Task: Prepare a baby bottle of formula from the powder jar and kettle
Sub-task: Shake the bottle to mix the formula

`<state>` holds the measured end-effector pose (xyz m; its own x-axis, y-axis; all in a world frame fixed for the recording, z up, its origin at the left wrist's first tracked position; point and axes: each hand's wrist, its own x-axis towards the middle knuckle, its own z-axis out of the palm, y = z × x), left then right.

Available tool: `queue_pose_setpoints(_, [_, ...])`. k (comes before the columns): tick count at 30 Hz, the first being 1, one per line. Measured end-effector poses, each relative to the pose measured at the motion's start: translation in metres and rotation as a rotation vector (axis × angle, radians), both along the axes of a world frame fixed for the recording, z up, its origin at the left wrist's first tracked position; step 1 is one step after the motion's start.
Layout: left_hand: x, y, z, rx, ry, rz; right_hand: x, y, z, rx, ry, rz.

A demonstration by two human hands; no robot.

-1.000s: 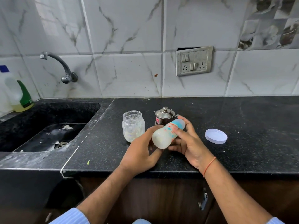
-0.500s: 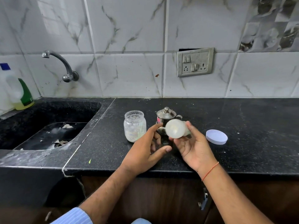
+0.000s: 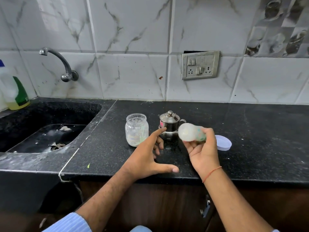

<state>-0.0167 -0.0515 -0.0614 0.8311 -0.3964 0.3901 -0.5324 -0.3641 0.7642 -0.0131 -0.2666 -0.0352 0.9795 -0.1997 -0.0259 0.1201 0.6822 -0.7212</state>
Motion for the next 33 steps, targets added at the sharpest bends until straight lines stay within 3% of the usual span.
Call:
queue_pose_setpoints(3, [0.000,-0.001,0.000,0.006,-0.007,0.009,-0.003,0.008,0.001,-0.198,0.007,0.077])
queue_pose_setpoints(7, [0.001,-0.002,0.001,-0.002,0.007,0.027,0.001,0.002,0.001,-0.036,0.008,-0.031])
queue_pose_setpoints(10, [0.002,-0.001,0.000,0.024,-0.009,0.037,0.000,0.007,0.000,-0.223,0.009,0.019])
queue_pose_setpoints(13, [0.001,-0.002,0.001,0.065,-0.014,0.068,0.002,0.004,-0.004,-0.086,-0.001,-0.119])
queue_pose_setpoints(16, [0.000,-0.003,0.001,0.108,-0.018,0.083,0.000,0.009,-0.002,-0.303,-0.016,-0.013])
queue_pose_setpoints(20, [0.000,-0.005,0.003,0.124,-0.004,0.087,0.002,0.004,-0.004,-0.166,-0.007,-0.140])
queue_pose_setpoints(23, [0.000,-0.005,0.003,0.122,-0.013,0.067,0.001,0.010,-0.004,-0.368,-0.029,-0.028])
queue_pose_setpoints(26, [0.001,-0.005,0.004,0.105,0.018,0.078,0.003,0.003,-0.007,-0.177,-0.023,-0.165])
queue_pose_setpoints(30, [0.005,-0.003,0.001,0.098,0.026,0.051,0.001,0.009,-0.004,-0.396,-0.047,-0.041])
queue_pose_setpoints(33, [0.004,-0.003,0.000,0.078,0.046,0.058,0.003,-0.001,-0.005,-0.144,-0.036,-0.186])
